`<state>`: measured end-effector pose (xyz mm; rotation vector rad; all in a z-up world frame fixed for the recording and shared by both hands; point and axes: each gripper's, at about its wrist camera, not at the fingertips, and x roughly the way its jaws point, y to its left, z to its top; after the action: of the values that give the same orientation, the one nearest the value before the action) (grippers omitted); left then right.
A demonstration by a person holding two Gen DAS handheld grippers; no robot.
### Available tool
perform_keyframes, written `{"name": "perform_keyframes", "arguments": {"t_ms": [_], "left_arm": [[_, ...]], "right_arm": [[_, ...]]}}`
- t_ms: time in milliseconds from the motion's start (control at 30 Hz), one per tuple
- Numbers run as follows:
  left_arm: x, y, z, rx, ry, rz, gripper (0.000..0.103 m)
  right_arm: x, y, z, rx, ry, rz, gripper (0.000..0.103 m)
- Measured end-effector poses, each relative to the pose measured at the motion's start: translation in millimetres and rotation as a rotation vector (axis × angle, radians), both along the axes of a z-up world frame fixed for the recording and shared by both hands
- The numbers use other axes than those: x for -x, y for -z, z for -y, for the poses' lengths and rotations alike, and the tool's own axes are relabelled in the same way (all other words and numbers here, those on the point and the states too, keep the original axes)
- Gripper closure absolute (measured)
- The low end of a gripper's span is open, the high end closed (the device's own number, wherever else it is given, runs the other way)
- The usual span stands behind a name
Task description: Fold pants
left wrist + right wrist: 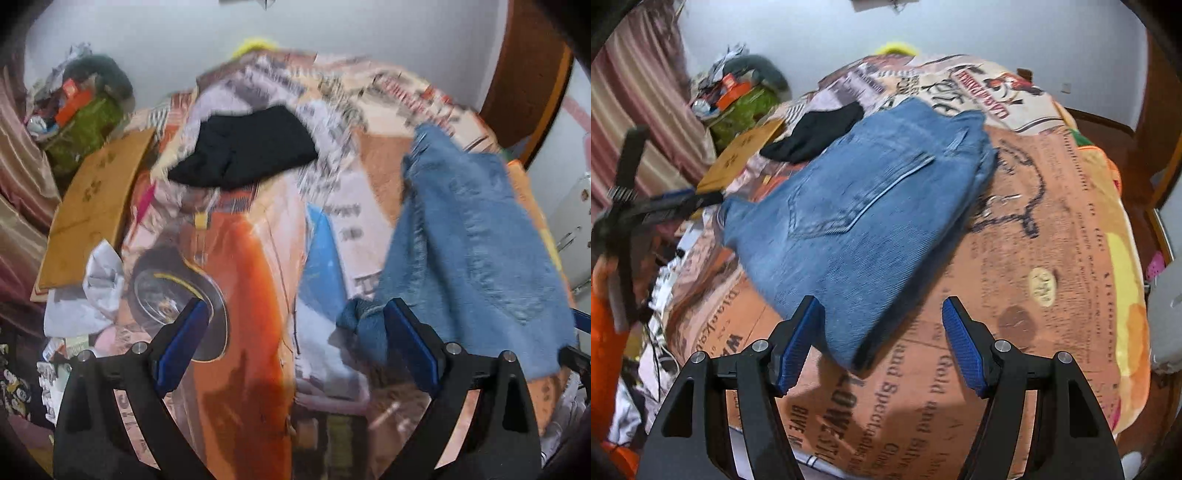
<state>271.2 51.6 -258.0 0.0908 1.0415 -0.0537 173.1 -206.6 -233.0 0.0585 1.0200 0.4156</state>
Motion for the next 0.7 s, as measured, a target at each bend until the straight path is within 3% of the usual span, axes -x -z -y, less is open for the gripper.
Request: {"name": "perform_keyframes", "arguments": {"t_ms": [133, 267, 367, 567, 700], "left_arm": [[2.4, 32.9, -3.5, -0.016, 0.006, -0.038, 0.005], [20.3, 40.4, -23.8, 0.108, -0.051, -0.098, 0.005], [40.4, 52.2, -18.2, 0.038, -0.031, -0.119, 0.006], [47.6, 30.8, -26.3, 0.021, -0.075, -0.06, 0.01], [30.4, -8.9, -24.7, 0.042, -0.073, 0.035, 0.01]], "right_arm": [[-4.0, 14.9, 4.6, 0.008, -0.01, -0.005, 0.034], [-4.4, 18.7, 6.3, 0.032, -0.007, 0.007, 0.033], [-3.4, 15.8, 7.1, 0.131, -0.002, 0.058, 0.033], [-10.2, 8.7, 28.5, 0.102, 0.038, 0.028, 0.034], [-12.8, -12.1, 34.9, 0.126, 0.072, 0.097, 0.035]]}}
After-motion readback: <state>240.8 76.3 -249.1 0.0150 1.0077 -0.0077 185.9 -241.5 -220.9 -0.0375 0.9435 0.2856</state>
